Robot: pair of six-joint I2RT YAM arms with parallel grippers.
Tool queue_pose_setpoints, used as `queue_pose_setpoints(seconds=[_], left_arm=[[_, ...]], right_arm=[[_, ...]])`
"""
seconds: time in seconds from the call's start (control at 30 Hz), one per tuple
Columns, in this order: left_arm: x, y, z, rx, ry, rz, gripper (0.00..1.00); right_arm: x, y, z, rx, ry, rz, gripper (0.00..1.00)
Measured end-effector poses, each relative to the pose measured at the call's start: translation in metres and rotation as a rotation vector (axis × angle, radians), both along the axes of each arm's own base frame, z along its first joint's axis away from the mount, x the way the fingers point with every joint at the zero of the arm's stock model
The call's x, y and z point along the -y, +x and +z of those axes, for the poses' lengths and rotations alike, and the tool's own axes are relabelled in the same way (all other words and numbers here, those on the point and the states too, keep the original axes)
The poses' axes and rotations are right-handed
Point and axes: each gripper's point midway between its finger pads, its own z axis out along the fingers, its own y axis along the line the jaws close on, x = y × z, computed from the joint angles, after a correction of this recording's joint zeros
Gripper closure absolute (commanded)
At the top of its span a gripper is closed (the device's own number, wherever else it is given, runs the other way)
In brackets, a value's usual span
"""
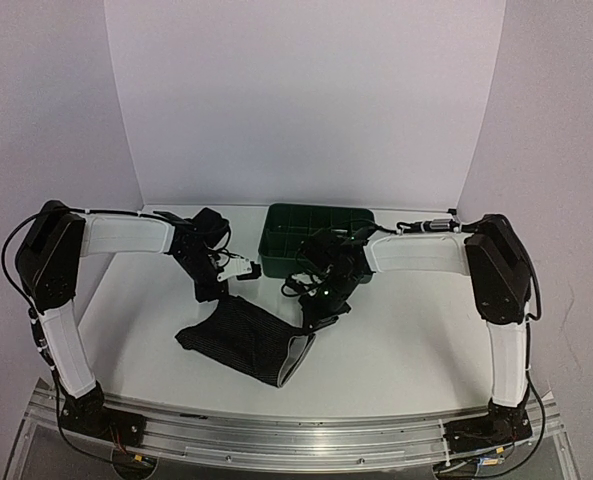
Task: Roll the underwear
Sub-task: Fold the underwear at the center of the board.
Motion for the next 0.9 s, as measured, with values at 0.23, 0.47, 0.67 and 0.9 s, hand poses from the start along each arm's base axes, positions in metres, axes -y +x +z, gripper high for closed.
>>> queue_pose_setpoints(seconds=[0.23, 0.47, 0.67, 0.9], left_arm=[[0.012, 0.016, 0.002, 0.062, -0.052, 0.019, 1.00], [0.011, 0.016, -0.021, 0.047, -0.042, 0.027, 1.00], [0.013, 0.020, -0.034, 0.040, -0.044, 0.044, 1.00], [0.017, 0.020, -0.034, 0.032, -0.064, 0.053, 1.00]], right_arm=[[0.007, 0.012, -0.007, 0.017, -0.011, -0.012, 1.00], [0.013, 0.024, -0.023, 0.020, -0.033, -0.035, 1.00], [0.014, 0.036, -0.024, 0.055, -0.035, -0.057, 0.78], [0.023, 0.047, -0.027, 0.103, -0.080, -0.108, 0.61]])
